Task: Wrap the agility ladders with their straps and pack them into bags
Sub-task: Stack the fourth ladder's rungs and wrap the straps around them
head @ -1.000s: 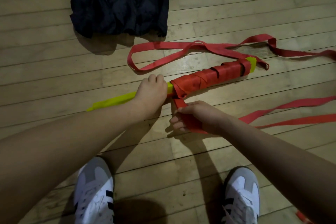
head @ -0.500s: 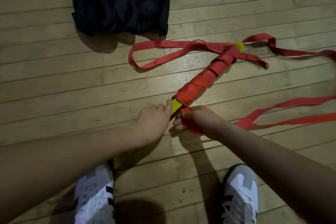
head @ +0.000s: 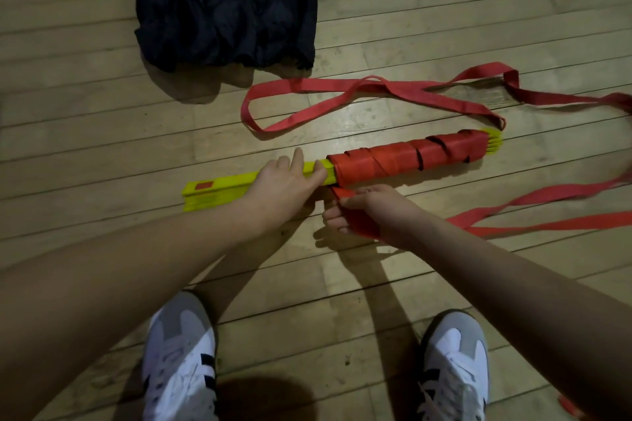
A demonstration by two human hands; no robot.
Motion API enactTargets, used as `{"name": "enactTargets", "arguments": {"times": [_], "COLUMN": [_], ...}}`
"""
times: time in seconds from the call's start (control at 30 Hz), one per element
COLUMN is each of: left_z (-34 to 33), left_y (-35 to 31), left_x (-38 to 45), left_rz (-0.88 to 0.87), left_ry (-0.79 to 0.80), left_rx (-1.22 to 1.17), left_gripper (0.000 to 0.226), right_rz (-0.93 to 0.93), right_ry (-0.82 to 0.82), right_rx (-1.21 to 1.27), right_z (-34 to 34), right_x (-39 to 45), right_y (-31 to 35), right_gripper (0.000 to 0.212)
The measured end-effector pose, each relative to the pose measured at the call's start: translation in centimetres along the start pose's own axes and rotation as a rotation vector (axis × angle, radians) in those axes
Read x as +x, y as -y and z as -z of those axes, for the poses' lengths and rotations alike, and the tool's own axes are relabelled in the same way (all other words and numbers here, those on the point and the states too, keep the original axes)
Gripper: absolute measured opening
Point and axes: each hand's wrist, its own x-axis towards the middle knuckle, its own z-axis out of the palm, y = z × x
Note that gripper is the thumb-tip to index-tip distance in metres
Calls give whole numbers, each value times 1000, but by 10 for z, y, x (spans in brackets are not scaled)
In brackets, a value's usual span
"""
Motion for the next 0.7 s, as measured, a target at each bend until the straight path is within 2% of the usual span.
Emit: {"name": "enactTargets", "arguments": {"times": [0.07,0.17,0.23,0.3,0.37,0.57,0.7], "left_z": [-4,-10,-6,-3,1,2,0], "left_y": [-4,-19,-22,-21,-18,8,31], "left_x": [-10,-22,-25,-23,-19,-1,12], "left_rz": [-16,15,57,96,117,292,388], "left_ry": [-40,88,17,19,68,74,29], "left_rx": [-91,-269,-296,-311,-310,-384,-243], "left_gripper": [56,51,42,40,44,64,75], "right_rz": [-5,-15,-15,-27,-32,-30,-16], "right_ry": [-9,-18,-10,0,-1,26,61], "right_rx": [4,10,32,54,40,-58,-89], "right_z": [-1,-2,-2,0,3,4,-5], "right_x": [-1,0,-2,-4,-4,-3,2], "right_y": [-6,-15,-19,-20,-17,1,8], "right_gripper": [21,19,17,15,14,11,11]}}
